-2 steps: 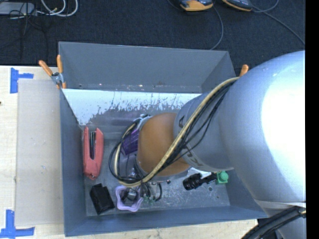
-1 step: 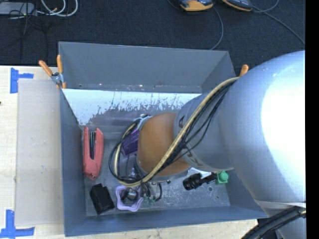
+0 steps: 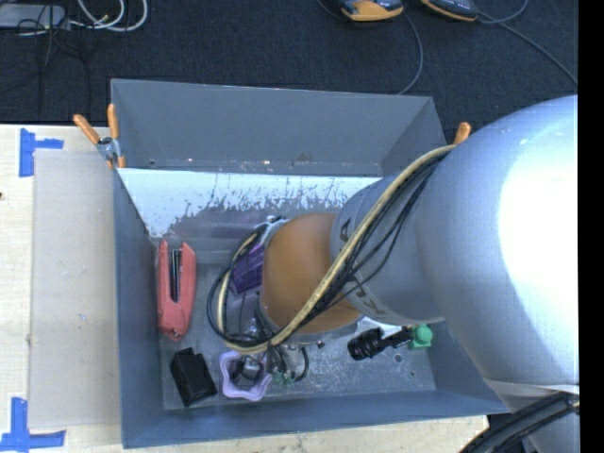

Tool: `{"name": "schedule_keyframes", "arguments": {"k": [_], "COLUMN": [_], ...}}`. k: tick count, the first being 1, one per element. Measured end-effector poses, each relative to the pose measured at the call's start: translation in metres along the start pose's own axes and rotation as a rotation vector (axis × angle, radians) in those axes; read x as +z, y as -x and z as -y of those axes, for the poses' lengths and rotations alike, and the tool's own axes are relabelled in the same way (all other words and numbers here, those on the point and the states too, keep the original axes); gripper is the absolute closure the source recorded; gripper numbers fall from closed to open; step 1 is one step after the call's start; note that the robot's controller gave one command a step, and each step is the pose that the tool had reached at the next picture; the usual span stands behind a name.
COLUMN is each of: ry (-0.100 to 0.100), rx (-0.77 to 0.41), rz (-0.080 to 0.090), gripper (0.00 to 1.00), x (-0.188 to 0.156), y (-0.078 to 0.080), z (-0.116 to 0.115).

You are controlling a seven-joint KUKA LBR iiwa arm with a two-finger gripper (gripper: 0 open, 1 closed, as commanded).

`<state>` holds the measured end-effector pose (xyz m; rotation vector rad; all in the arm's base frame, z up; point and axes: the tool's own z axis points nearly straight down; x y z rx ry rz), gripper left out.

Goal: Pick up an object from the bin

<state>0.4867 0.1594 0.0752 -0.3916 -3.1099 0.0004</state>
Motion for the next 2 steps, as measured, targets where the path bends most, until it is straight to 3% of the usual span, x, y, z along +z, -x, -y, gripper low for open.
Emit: {"name": "schedule_keyframes", "arguments": {"k": [2], "ry": [-0.003], "rx": [0.003], "rz": [-0.004], "gripper": [1.00], "x": [-0.0129], "y": [-0.0008], "z": [0.0015]}}
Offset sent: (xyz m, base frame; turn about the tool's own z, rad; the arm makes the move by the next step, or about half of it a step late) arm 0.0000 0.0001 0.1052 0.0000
